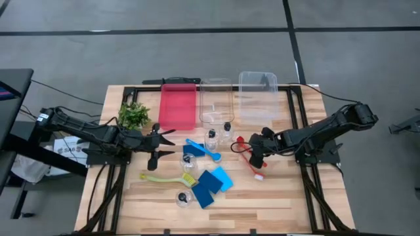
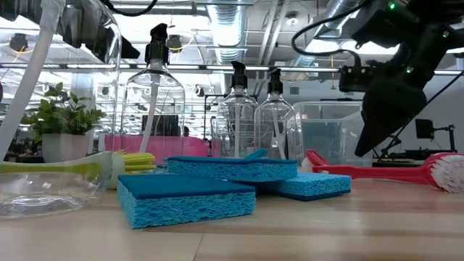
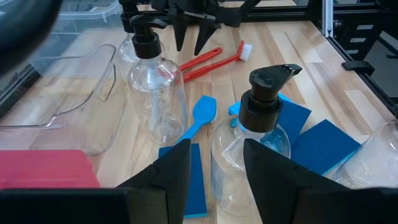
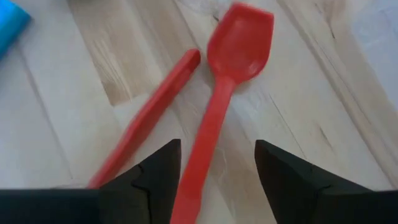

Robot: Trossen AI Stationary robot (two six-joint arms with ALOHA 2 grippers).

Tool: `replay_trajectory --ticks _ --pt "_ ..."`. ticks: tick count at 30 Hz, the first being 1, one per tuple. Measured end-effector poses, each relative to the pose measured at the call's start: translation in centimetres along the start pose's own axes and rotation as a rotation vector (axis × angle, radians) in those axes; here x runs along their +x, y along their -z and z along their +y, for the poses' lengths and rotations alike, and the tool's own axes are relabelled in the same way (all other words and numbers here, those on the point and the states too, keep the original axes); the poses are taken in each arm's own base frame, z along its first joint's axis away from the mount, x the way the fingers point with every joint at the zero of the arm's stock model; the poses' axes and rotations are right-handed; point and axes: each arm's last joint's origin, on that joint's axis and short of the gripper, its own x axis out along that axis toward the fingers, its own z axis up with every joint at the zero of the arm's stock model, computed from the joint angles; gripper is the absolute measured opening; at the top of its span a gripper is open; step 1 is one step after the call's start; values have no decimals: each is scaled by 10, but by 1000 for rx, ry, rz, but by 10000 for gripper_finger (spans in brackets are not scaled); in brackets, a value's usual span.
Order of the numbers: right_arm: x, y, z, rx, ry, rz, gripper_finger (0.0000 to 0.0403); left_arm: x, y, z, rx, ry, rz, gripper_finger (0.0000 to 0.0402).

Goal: Pick & Place Kitchen Sink Supplies
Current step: Put the red dish brush into the right transparent bin

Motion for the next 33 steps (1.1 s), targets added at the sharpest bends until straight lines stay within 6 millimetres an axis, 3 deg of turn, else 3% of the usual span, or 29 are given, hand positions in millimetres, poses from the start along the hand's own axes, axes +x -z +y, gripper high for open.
replay_trajectory --ticks 7,14,29,33 --pt "27 6 5 -49 51 90 212 0 0 0 -1 0 -4 149" --pt "46 9 0 -41 52 193 196 0 -1 0 -2 1 -7 149" --pt "25 3 -4 -15 -67 168 49 0 -1 0 -2 1 -7 149" --pt "19 5 -5 -21 -76 187 45 0 -1 0 -2 1 -7 149"
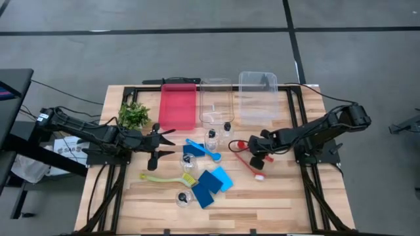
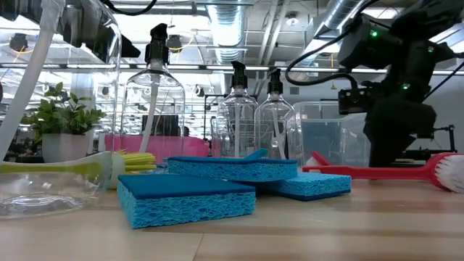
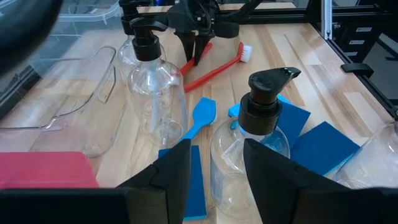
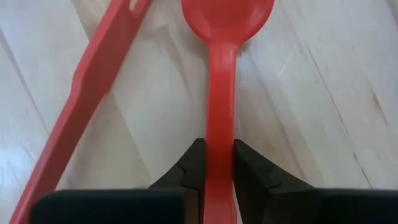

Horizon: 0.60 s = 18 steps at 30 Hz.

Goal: Pick & Place Kitchen Sink Supplies
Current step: Put the red dish brush into the right transparent bin

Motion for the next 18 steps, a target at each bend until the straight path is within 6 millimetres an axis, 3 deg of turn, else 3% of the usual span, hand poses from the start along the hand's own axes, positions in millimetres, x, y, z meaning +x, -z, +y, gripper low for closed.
replay_trajectory --ticks 7,18 --pt "-1 3 -3 0 45 23 67 0 0 0 0 0 0 149" --pt "-17 8 -1 -28 26 2 46 0 0 0 0 0 0 149"
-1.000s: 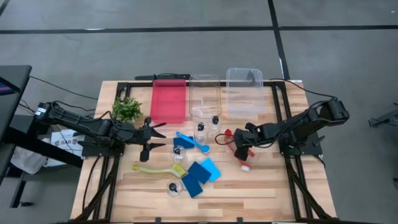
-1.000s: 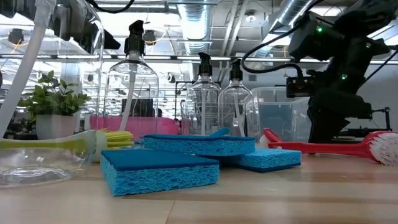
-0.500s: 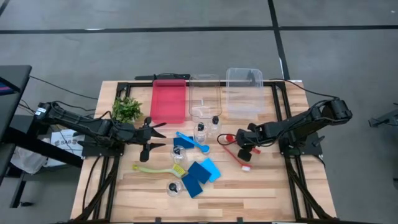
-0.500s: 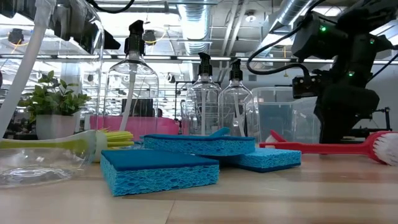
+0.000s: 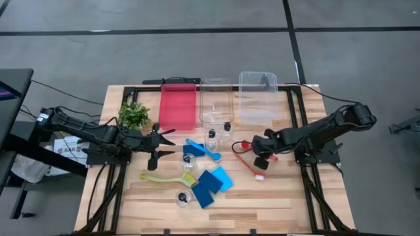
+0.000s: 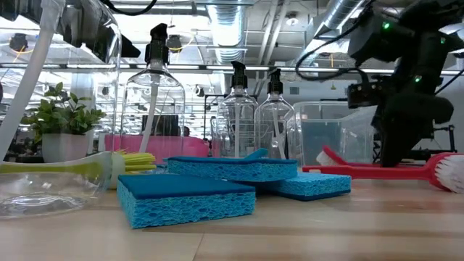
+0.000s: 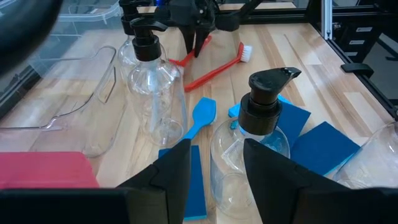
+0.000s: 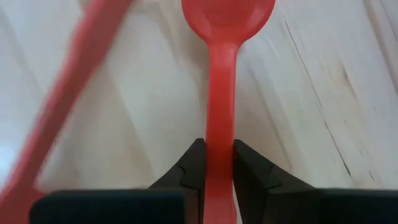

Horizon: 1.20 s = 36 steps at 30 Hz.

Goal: Pick & Place Kitchen Sink Supplies
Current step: Put the red dish brush into the right transparent bin

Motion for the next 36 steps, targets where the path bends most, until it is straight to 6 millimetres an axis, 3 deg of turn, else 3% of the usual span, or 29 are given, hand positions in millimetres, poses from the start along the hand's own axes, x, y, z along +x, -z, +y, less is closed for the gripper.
replay_trajectory --ticks 14,19,28,36 --pt "-41 8 13 -105 -70 -232 50 0 0 0 0 0 0 149" --pt "-66 1 16 -160 -52 -376 52 0 0 0 0 0 0 149" --pt "-117 -30 14 -107 213 -672 53 0 0 0 0 0 0 149" --pt "-148 -60 -5 28 463 -822 53 0 0 0 0 0 0 149"
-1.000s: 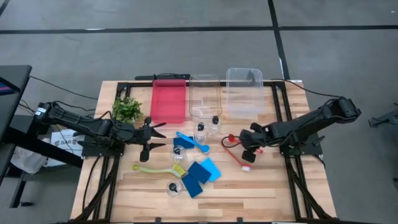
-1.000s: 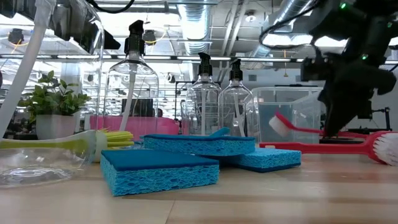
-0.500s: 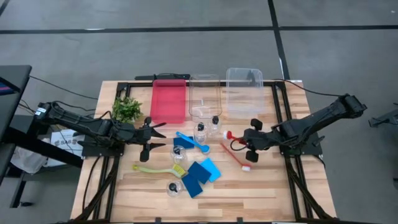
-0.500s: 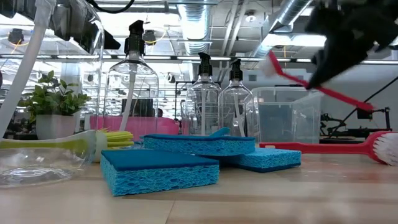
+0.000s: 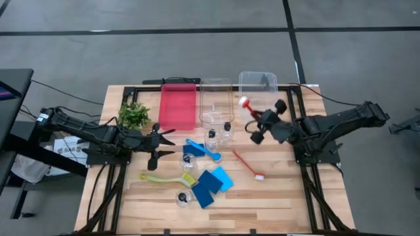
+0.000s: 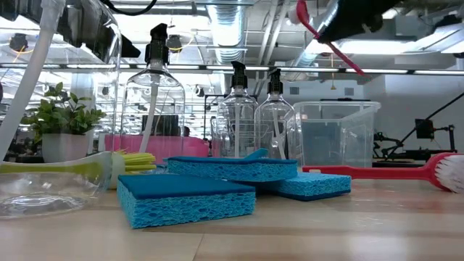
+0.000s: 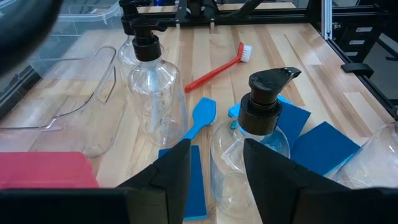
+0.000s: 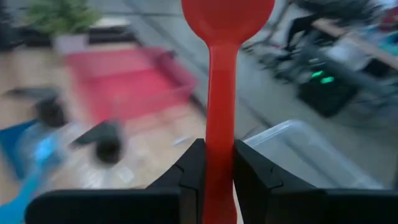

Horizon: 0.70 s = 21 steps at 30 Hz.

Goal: Pick & Place Kitchen Sink Supplies
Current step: Put the red dish brush into the right transparent bin

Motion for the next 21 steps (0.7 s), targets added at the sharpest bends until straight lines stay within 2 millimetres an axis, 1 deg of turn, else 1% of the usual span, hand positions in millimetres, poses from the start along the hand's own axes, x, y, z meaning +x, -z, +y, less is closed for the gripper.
replay_trajectory --ticks 3,6,9,13,16,21 --pt "11 -9 -10 10 84 -32 55 0 0 0 0 0 0 149" --pt "27 -12 -21 16 175 -24 62 0 0 0 0 0 0 149" --pt "43 -9 -35 24 255 25 67 0 0 0 0 0 0 149" --pt "65 0 -49 66 239 116 68 0 0 0 0 0 1 149" --pt "82 6 -56 81 219 173 67 0 0 0 0 0 0 149" --pt "107 18 -63 78 267 266 66 0 0 0 1 0 1 149"
